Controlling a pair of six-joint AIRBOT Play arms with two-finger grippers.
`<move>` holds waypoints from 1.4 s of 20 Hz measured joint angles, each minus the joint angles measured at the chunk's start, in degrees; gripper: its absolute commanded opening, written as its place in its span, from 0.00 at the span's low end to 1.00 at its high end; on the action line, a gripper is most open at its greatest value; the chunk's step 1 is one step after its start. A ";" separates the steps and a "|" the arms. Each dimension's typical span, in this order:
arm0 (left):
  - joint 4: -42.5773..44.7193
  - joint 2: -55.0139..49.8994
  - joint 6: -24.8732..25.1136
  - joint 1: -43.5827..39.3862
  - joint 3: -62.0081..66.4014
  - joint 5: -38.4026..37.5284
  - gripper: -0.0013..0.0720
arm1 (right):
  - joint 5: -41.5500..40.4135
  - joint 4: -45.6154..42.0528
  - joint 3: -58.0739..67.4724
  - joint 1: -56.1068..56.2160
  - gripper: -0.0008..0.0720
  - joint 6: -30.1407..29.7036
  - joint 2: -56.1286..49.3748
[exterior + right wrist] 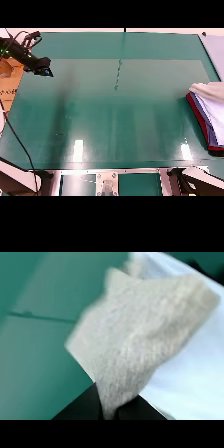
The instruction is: Fold the shirts.
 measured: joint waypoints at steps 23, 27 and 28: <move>-5.70 13.42 -0.52 -6.21 -14.80 1.42 0.04 | -1.22 -15.37 -14.29 41.97 0.03 6.03 5.09; -5.05 25.09 -0.44 -11.10 -34.03 6.58 0.04 | -7.28 -17.07 -26.14 61.05 0.03 5.77 8.68; -4.83 27.54 -0.42 -11.80 -37.90 7.80 0.05 | -8.81 -17.25 -28.59 64.92 0.03 6.34 9.53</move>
